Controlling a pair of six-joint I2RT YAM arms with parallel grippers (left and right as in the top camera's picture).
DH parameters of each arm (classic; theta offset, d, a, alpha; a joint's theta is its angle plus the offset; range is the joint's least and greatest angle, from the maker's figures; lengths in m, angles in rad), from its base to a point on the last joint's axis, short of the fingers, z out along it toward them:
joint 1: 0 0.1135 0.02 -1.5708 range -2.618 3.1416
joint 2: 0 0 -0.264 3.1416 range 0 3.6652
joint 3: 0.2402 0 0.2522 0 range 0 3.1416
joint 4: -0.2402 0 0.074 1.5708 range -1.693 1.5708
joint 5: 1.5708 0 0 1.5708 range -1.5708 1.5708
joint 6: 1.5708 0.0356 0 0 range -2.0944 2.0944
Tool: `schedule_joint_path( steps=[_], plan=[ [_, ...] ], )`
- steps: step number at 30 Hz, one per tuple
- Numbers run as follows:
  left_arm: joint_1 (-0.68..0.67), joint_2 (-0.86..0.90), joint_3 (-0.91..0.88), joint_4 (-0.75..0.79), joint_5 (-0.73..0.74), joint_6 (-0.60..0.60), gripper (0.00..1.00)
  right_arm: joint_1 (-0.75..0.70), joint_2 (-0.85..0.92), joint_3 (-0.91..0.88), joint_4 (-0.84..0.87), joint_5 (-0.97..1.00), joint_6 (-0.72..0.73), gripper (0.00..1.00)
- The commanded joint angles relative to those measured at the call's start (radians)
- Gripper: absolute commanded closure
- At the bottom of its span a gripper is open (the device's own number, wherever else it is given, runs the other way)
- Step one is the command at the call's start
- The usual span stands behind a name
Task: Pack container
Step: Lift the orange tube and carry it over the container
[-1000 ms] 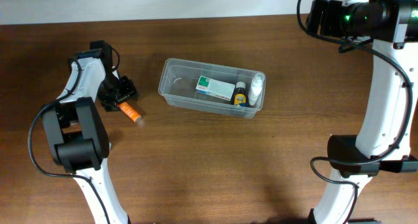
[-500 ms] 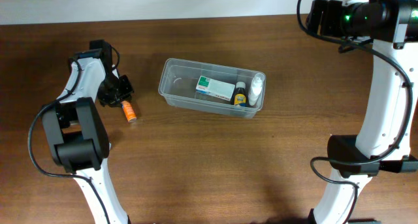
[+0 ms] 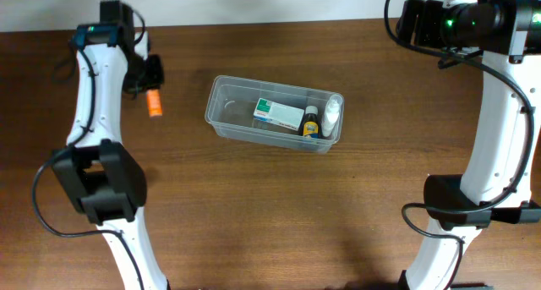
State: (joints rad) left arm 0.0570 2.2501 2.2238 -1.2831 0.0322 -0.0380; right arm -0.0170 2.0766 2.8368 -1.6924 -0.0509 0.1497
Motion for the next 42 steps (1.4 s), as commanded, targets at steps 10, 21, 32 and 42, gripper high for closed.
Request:
schedule_joint_path(
  steps=[10, 21, 32, 42],
  plan=[
    [-0.311, -0.063, 0.118, -0.084, 0.0, 0.623, 0.89, 0.003, -0.015, 0.011, -0.006, -0.006, 0.002, 0.02],
    [-0.463, -0.055, 0.109, -0.119, 0.02, 1.089, 0.96, 0.003, -0.015, 0.011, -0.006, -0.006, 0.002, 0.02],
    [-0.475, -0.054, -0.039, -0.002, 0.122, 1.091, 0.89, 0.003, -0.015, 0.011, -0.006, -0.006, 0.002, 0.02],
    [-0.506, -0.053, -0.173, 0.104, 0.148, 1.228, 0.9, 0.003, -0.015, 0.011, -0.006, -0.006, 0.002, 0.02]
  ],
)
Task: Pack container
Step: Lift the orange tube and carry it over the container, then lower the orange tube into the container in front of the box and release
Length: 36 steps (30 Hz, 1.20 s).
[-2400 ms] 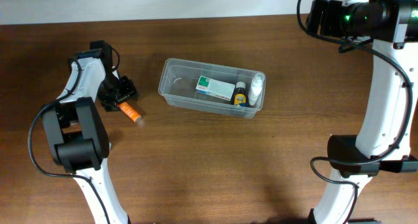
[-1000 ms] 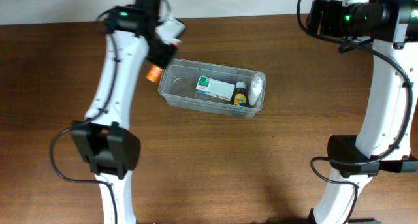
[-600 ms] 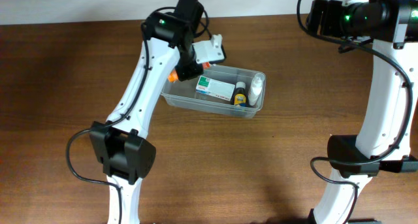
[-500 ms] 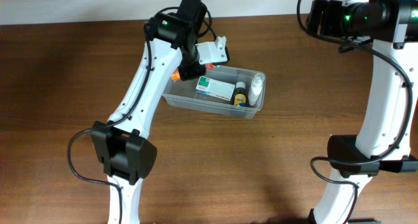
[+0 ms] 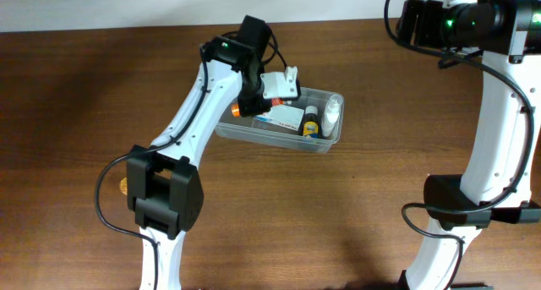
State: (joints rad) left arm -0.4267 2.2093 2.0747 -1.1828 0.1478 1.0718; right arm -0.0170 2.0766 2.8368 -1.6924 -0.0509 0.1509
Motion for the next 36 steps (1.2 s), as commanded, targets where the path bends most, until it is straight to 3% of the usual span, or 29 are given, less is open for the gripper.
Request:
schedule_joint_path(
  steps=[1, 6, 8, 17, 25, 29, 36],
  plan=[
    [-0.029, -0.012, -0.031, 0.005, 0.032, 0.158, 0.89, 0.003, -0.015, 0.011, -0.006, -0.006, 0.0, 0.02],
    [-0.05, -0.012, -0.038, 0.005, 0.032, 0.259, 0.89, 0.003, -0.015, 0.011, -0.006, -0.006, 0.0, 0.02],
    [-0.057, -0.012, -0.039, 0.006, 0.032, 0.264, 0.83, 0.003, -0.015, 0.011, -0.006, -0.006, 0.0, 0.02],
    [-0.074, -0.012, -0.053, -0.031, 0.032, 0.265, 0.75, 0.003, -0.015, 0.011, -0.006, -0.006, 0.0, 0.02],
    [-0.086, -0.012, -0.098, -0.033, 0.033, 0.265, 0.47, 0.003, -0.015, 0.011, -0.006, -0.006, 0.0, 0.02],
    [-0.095, -0.012, -0.098, -0.032, 0.032, 0.265, 0.44, 0.003, -0.015, 0.011, -0.006, -0.006, 0.0, 0.02],
    [-0.103, -0.012, -0.098, -0.033, 0.032, 0.128, 0.38, 0.003, -0.015, 0.011, -0.006, -0.006, 0.0, 0.02]
  ],
)
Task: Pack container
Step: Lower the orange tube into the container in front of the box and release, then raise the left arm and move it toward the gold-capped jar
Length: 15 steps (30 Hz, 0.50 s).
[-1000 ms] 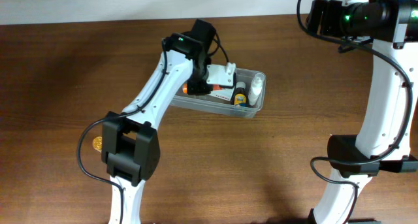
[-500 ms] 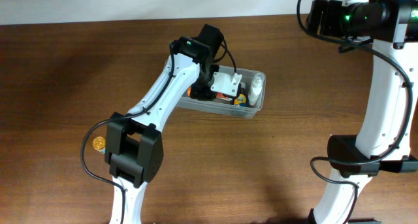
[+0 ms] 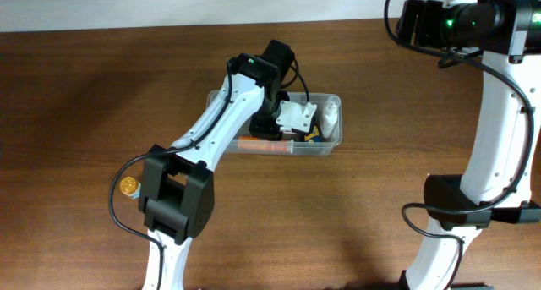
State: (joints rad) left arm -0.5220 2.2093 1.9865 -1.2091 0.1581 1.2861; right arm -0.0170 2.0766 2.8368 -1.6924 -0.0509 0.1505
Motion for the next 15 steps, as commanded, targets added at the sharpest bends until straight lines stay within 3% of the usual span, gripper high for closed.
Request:
schedule_joint_path(
  steps=[1, 4, 11, 12, 14, 15],
  plan=[
    [-0.007, -0.012, -0.01, -0.007, 0.022, -0.117, 0.37, 0.003, -0.015, 0.011, -0.006, -0.006, 0.001, 0.02],
    [-0.008, -0.012, -0.01, -0.014, 0.021, -0.192, 0.36, 0.003, -0.015, 0.011, -0.006, -0.006, 0.001, 0.02],
    [-0.007, -0.013, 0.003, 0.022, -0.059, -0.223, 0.31, 0.003, -0.015, 0.011, -0.006, -0.006, 0.001, 0.02],
    [-0.007, -0.013, 0.014, 0.039, -0.087, -0.271, 0.26, 0.003, -0.015, 0.011, -0.006, -0.006, 0.001, 0.02],
    [-0.005, -0.013, 0.056, 0.071, -0.152, -0.427, 0.05, 0.003, -0.015, 0.011, -0.006, -0.006, 0.001, 0.02],
    [-0.003, -0.013, 0.09, 0.074, -0.181, -0.505, 0.01, 0.003, -0.015, 0.011, -0.006, -0.006, 0.001, 0.02]
  ],
)
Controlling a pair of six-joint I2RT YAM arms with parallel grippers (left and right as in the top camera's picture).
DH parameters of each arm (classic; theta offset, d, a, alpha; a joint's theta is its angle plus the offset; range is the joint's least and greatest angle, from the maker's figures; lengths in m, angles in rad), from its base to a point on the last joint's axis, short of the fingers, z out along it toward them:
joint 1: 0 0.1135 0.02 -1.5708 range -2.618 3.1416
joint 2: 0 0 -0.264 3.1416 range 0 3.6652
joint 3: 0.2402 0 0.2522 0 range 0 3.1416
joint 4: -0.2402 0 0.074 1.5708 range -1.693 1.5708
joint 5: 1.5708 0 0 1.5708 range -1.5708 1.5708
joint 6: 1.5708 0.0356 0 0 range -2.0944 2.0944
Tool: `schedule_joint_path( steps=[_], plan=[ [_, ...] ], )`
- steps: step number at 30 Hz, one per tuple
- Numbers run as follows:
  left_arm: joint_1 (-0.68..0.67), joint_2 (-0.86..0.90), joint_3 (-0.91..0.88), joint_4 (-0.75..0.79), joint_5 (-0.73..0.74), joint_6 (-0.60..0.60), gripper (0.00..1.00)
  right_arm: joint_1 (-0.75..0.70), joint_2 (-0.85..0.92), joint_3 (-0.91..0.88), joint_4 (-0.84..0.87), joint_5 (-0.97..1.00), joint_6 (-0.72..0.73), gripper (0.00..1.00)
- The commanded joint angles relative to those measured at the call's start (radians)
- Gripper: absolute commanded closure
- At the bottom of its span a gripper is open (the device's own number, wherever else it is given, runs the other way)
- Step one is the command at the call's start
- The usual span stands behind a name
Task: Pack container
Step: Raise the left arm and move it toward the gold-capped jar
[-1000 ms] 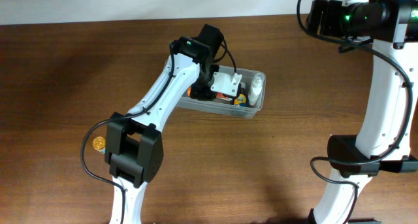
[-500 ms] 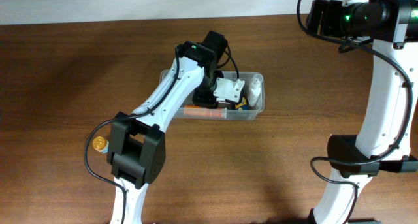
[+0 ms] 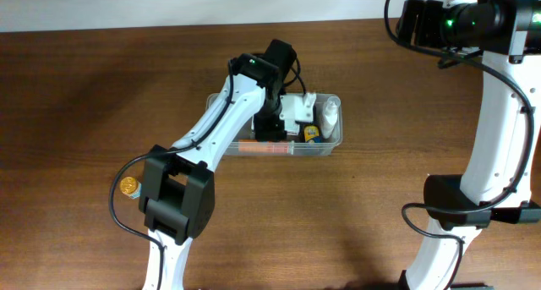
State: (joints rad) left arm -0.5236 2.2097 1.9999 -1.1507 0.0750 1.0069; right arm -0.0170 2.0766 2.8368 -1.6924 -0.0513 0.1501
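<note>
A clear plastic container [image 3: 331, 144] sits at the table's middle. Inside it, an orange tube [image 3: 264, 146] lies along the front wall. A small dark bottle with a yellow label [image 3: 310, 134] and a white bottle [image 3: 328, 114] stand at its right end. My left gripper [image 3: 297, 112] reaches down into the container beside those bottles, its white fingers apart and holding nothing. It covers whatever lies beneath it. The right arm's dark end [image 3: 414, 19] is raised at the far right, well away from the container, and its fingers cannot be made out.
A small gold round object [image 3: 128, 186] lies on the brown table by the left arm's base [image 3: 173, 205]. The right arm's base [image 3: 461, 201] stands at the right edge. The table's far edge meets a white wall.
My left gripper has shifted slightly toward the far side inside the container. The orange tube stays lying along the front wall. The right arm has not moved.
First my left gripper was at the table's far left by the orange tube, with a green-white box and two bottles in the container. Then it held the tube over the container's left end. Later the tube lay inside along the front wall, released, where it remains.
</note>
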Motion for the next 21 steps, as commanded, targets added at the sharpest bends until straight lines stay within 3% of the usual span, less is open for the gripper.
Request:
schedule_joint_path(
  steps=[1, 6, 9, 10, 13, 15, 21],
  plan=[
    [0.002, -0.013, 0.112, 0.009, -0.111, -0.278, 0.01, 0.003, -0.015, 0.011, -0.006, -0.005, 0.001, 0.02],
    [0.036, -0.013, 0.347, -0.1, -0.198, -0.551, 0.01, 0.003, -0.015, 0.011, -0.006, -0.005, 0.001, 0.02],
    [0.085, -0.013, 0.519, -0.246, -0.203, -0.708, 0.01, 0.003, -0.015, 0.011, -0.006, -0.005, 0.001, 0.02],
    [0.136, -0.013, 0.605, -0.364, -0.203, -0.772, 0.01, 0.003, -0.015, 0.011, -0.006, -0.005, 0.001, 0.02],
    [0.228, -0.013, 0.664, -0.52, -0.203, -0.917, 0.01, 0.003, -0.015, 0.011, -0.006, -0.005, 0.001, 0.02],
    [0.29, -0.019, 0.653, -0.537, -0.183, -0.973, 0.01, 0.003, -0.015, 0.011, -0.006, -0.005, 0.001, 0.02],
    [0.441, -0.062, 0.602, -0.537, -0.042, -0.978, 0.01, 0.003, -0.015, 0.011, -0.006, -0.005, 0.001, 0.02]
  ],
)
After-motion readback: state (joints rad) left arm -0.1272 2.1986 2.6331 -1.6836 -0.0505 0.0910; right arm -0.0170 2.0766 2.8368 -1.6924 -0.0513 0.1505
